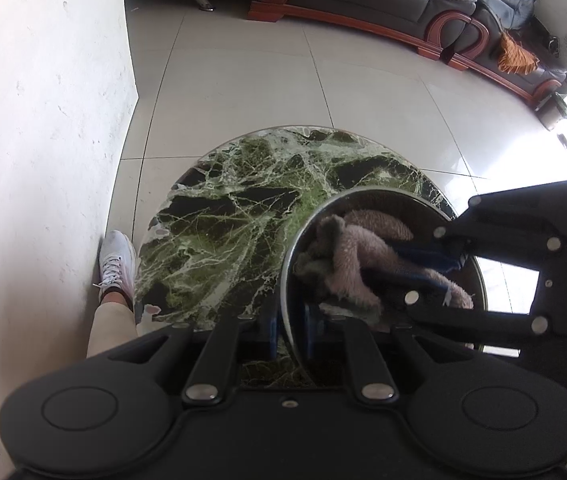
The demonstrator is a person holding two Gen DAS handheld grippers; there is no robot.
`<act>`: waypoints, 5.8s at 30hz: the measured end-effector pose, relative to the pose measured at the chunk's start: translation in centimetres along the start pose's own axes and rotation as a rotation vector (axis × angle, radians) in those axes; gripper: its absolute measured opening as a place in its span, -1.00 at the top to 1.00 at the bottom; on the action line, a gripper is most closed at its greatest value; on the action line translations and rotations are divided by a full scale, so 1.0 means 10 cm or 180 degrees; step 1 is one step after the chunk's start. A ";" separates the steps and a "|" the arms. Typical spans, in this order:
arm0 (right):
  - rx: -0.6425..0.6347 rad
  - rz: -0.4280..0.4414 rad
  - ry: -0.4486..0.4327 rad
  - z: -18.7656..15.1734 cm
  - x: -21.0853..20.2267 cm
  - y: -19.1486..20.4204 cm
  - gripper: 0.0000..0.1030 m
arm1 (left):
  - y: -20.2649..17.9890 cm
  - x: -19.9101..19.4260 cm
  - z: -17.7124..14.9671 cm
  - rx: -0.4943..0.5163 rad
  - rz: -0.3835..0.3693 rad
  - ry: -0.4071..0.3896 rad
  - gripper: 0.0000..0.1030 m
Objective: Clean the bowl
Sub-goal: 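Lower the towel back into the bowl and rub with the right gripper, then wipe the towel around the bowl interior with the right gripper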
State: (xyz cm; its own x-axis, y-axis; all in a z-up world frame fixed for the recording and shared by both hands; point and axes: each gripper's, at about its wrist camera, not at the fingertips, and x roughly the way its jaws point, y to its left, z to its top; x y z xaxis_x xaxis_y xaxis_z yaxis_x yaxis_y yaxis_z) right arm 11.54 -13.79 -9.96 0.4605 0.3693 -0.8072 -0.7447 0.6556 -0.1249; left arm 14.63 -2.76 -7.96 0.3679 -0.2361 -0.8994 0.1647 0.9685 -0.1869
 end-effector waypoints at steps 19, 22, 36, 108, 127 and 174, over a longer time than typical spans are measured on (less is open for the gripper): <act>-0.0172 -0.0084 -0.0053 0.02 -0.11 0.04 0.73 | 0.00 0.09 0.03 0.0019 -0.0004 0.0020 0.75; -0.0198 -0.0147 -0.0017 0.03 -0.10 0.01 0.73 | 0.06 0.08 -0.01 0.0002 -0.0004 0.0008 0.75; 0.0334 0.0330 0.0163 -0.13 -0.09 0.01 0.69 | 0.12 0.07 -0.03 0.0004 -0.0017 0.0013 0.73; 0.1006 0.0370 0.0132 -0.27 -0.18 -0.06 0.63 | 0.11 0.21 0.14 0.0220 -0.0070 -0.0115 0.60; 0.1304 0.0268 0.0057 -0.29 -0.15 -0.10 0.64 | 0.30 -0.08 -0.10 -0.0120 -0.0065 -0.0116 0.78; 0.0565 0.0205 0.0098 -0.26 -0.19 0.04 0.64 | 0.24 0.07 -0.07 -0.0090 -0.0077 -0.0092 0.82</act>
State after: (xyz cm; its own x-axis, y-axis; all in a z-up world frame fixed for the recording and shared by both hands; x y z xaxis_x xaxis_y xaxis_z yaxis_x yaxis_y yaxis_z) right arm 9.07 -15.96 -10.00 0.3976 0.3959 -0.8278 -0.6740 0.7382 0.0293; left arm 14.63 -0.58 -9.30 0.3905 -0.2611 -0.8828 0.1481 0.9643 -0.2197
